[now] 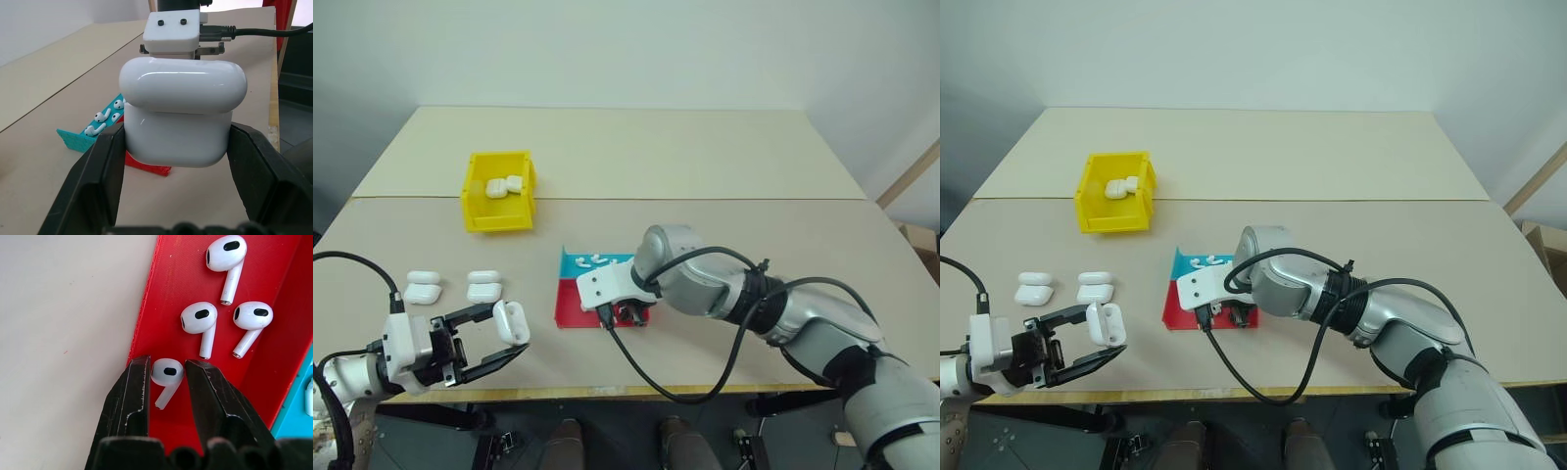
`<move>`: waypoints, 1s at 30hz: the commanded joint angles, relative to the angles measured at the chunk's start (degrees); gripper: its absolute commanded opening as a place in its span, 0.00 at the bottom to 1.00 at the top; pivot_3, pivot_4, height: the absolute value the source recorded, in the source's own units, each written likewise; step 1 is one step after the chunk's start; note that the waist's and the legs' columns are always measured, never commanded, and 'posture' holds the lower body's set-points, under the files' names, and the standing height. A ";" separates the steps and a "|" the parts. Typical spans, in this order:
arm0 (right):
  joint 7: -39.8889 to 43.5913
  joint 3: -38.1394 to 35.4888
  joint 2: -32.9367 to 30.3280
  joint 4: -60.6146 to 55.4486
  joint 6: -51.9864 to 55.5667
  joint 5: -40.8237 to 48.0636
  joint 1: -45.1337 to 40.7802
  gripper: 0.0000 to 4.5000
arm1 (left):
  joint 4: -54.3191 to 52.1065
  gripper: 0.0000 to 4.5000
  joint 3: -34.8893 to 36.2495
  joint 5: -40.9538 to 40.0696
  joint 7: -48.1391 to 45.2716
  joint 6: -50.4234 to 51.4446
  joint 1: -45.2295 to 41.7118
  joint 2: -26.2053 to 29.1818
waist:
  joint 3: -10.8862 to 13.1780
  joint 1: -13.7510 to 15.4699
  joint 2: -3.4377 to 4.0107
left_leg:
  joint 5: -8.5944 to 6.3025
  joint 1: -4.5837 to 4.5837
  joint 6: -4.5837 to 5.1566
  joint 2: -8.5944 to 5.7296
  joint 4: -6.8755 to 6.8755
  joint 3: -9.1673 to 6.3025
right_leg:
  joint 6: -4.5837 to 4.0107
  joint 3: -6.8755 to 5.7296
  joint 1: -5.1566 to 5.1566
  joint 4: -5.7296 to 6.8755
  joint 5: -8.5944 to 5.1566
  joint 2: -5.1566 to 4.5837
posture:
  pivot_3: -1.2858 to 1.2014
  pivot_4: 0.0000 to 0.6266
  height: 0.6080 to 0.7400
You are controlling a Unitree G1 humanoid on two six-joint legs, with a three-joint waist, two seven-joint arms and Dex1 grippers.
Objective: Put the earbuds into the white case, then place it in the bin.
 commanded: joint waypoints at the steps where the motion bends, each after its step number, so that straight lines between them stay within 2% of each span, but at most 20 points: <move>1: 0.01 -0.02 -0.08 -0.42 -0.58 -1.39 -0.04 0.33 | -0.20 0.63 0.61 -0.50 -0.34 -1.59 -0.29 0.18 | 0.00 0.00 0.00 | 0.00 0.00 0.00 0.00 0.00 0.00 | 0.00 0.00 0.00 0.00 0.00 0.00 | 0.52 0.24 1.00; 13: 1.25 0.13 -0.50 -0.21 -1.82 -2.52 0.22 0.33 | 0.28 0.63 0.32 0.02 0.13 -2.26 -0.23 0.03 | 0.00 0.00 0.00 | 0.00 0.00 0.00 0.00 -0.01 0.00 | 0.00 0.00 0.00 0.00 0.00 0.00 | 0.52 0.24 1.00; 16: 1.64 0.01 -0.57 -0.47 -2.14 -2.62 0.42 0.21 | 0.14 0.63 0.27 0.14 0.27 -2.32 -0.05 -0.03 | 0.00 0.00 0.00 | 0.00 0.00 0.00 0.00 -0.01 0.00 | 0.00 0.00 0.00 0.00 0.00 0.00 | 0.52 0.24 1.00; 23: 1.39 -0.53 -0.39 -0.81 -2.26 -3.05 0.70 0.21 | -0.23 0.63 0.28 0.24 0.51 -2.23 0.31 -0.09 | 0.00 0.00 0.00 | 0.00 0.01 0.00 0.00 -0.01 0.00 | 0.00 0.00 0.00 0.00 0.00 0.00 | 0.52 0.24 1.00; 28: 1.23 -3.66 -0.37 -2.88 -0.46 -1.77 0.06 0.21 | -0.52 0.63 0.34 -1.28 0.70 -1.43 -0.74 -0.13 | 0.00 0.01 0.00 | 0.00 0.00 0.00 0.01 -0.01 0.00 | 0.00 0.00 0.00 0.00 0.00 0.00 | 0.52 0.24 1.00; 30: 1.22 -7.39 -1.63 -5.79 1.15 -0.36 0.03 0.21 | -1.15 0.63 0.18 -2.50 0.67 -0.70 -1.30 -0.11 | 0.00 0.03 0.00 | 0.00 -0.03 0.00 0.00 -0.01 0.00 | 0.00 0.00 -0.02 0.00 0.00 0.00 | 0.52 0.24 1.00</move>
